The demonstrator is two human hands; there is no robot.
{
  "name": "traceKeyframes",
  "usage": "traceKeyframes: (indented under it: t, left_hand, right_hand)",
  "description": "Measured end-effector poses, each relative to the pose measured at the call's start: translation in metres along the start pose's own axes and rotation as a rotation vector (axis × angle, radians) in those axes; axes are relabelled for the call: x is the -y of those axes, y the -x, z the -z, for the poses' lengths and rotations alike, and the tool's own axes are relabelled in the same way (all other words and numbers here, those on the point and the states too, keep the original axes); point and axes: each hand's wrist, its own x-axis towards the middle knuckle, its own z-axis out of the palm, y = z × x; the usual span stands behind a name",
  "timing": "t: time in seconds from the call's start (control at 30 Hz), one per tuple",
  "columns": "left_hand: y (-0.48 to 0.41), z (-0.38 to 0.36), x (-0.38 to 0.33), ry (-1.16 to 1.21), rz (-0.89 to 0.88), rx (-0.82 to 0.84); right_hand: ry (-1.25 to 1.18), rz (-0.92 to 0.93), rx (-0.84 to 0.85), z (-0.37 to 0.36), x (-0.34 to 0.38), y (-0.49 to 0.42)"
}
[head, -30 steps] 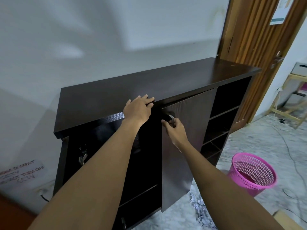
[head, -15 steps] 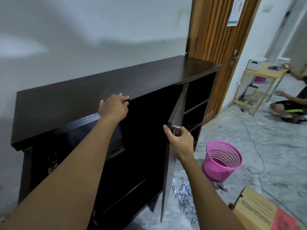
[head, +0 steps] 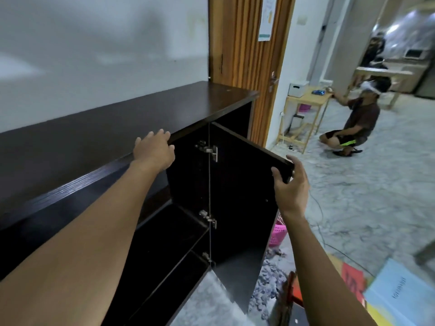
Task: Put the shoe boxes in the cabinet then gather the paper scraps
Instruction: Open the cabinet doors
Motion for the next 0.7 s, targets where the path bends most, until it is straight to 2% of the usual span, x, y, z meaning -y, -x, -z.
traceKeyframes:
  t: [0.13, 0.4, 0.53, 0.7]
  left_hand:
    - [-0.032, -0.012, -0.025, -0.055, -0.05, 0.02]
    - [-0.065, -0.026, -0.046, -0.087, -0.101, 0.001]
    - [-0.067, -0.03, -0.048, -0.095, -0.11, -0.046]
    - [-0.058, -0.028, -0.052, -0.15, -0.094, -0.018]
  right_hand:
    - [0.105, 0.007, -0.032, 0.002, -0.011, -0.028]
    - [0.138, -0.055, 0.084, 0.001, -0.042, -0.097]
    - [0.167, -0.012, 0.074, 0.0, -0.049, -0.096]
    - [0.23, 0.011, 0.118, 0.002, -0.046, -0.088]
